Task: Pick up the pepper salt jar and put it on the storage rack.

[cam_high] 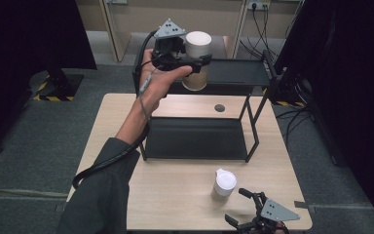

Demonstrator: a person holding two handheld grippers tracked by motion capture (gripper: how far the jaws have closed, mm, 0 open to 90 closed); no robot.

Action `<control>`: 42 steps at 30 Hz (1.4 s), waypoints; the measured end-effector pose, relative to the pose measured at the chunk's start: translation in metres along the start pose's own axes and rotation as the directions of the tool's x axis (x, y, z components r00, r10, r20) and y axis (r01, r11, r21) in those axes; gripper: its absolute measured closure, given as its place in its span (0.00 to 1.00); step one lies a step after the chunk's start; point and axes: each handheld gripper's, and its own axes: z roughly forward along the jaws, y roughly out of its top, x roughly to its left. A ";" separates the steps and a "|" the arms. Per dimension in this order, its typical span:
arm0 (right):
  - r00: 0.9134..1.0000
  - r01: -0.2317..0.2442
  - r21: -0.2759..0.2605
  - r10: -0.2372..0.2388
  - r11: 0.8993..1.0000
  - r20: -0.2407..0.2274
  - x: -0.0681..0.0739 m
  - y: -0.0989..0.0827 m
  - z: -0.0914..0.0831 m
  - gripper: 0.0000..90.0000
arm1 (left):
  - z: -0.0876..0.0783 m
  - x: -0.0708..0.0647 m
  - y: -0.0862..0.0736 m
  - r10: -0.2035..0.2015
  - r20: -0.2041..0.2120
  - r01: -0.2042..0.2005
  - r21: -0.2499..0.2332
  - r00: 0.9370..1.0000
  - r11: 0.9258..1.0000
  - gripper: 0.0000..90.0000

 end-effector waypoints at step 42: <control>1.000 0.007 -0.014 -0.007 1.000 -0.026 -0.001 0.000 0.000 0.01 | 0.042 0.002 -0.012 -0.056 -0.248 0.057 -0.006 0.967 0.998 0.39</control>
